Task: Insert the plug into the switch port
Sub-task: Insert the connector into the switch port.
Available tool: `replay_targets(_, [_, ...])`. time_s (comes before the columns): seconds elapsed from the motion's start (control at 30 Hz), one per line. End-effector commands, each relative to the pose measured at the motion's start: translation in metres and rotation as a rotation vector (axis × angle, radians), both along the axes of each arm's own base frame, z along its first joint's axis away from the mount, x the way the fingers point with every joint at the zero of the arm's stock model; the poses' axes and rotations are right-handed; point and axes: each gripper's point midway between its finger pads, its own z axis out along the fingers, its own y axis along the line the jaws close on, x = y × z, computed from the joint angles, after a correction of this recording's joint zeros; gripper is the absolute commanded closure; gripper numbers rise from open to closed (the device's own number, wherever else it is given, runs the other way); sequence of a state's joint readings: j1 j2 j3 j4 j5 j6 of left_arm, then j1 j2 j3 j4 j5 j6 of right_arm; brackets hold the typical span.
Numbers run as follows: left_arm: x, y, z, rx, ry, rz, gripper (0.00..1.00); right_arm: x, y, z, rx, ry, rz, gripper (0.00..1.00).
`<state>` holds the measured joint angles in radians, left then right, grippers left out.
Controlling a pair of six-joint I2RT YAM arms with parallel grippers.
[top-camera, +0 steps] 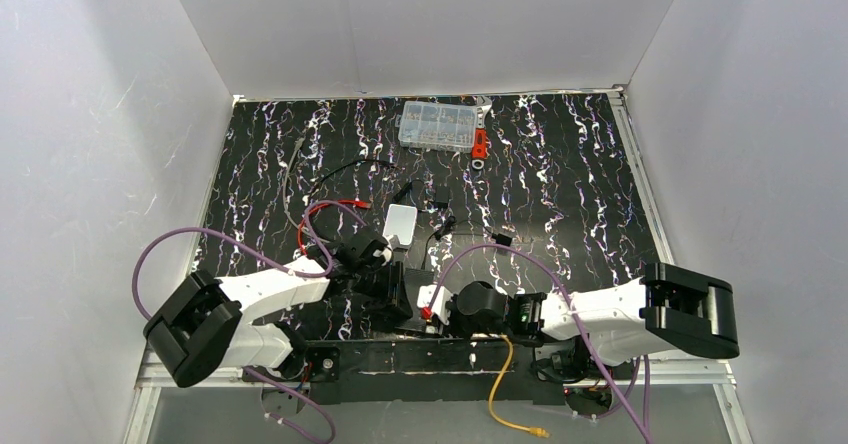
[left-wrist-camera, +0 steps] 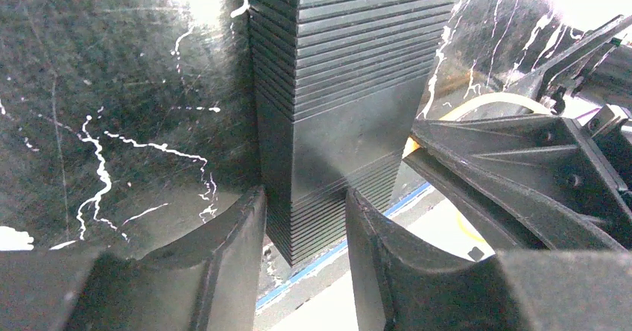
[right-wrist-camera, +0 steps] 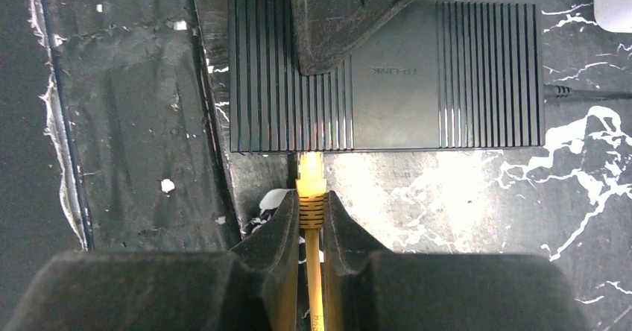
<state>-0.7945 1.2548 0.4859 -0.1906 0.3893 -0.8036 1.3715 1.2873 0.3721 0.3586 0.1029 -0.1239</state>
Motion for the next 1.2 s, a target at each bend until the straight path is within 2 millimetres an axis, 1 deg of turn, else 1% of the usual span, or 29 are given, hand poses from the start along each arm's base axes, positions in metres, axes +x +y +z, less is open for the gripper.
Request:
replay_targets(0.0, [-0.009, -0.008, -0.009, 0.003, -0.006, -0.077, 0.69, 0.033, 0.069, 0.149, 0.5, -0.165, -0.053, 0.99])
replay_targets(0.2, [-0.006, -0.012, -0.004, -0.01, -0.012, -0.079, 0.69, 0.033, 0.07, 0.143, 0.492, -0.158, -0.051, 0.99])
replay_targets(0.3, [-0.004, -0.011, -0.003, -0.003, -0.023, -0.075, 0.67, 0.035, 0.07, 0.141, 0.485, -0.163, -0.051, 0.99])
replay_targets(0.47, [0.006, -0.003, 0.0, 0.06, -0.073, -0.064, 0.52, 0.035, 0.067, 0.132, 0.444, -0.139, -0.037, 0.99])
replay_targets(0.6, [0.018, 0.002, 0.005, 0.099, -0.119, -0.053, 0.45, 0.027, 0.062, 0.114, 0.392, -0.086, -0.022, 0.99])
replay_targets(0.77, [0.036, 0.016, 0.011, 0.161, -0.166, -0.014, 0.38, 0.022, 0.047, 0.086, 0.295, -0.031, -0.038, 0.99])
replay_targets(0.93, [0.051, 0.03, 0.018, 0.222, -0.208, 0.029, 0.32, 0.015, 0.028, 0.065, 0.205, 0.021, -0.048, 0.99])
replay_targets(1.07, [0.06, 0.042, 0.024, 0.275, -0.243, 0.063, 0.27, 0.01, 0.013, 0.052, 0.143, 0.053, -0.061, 0.99])
replay_targets(1.17, [0.064, 0.049, 0.03, 0.294, -0.269, 0.088, 0.22, 0.007, 0.006, 0.045, 0.104, 0.077, -0.067, 0.99])
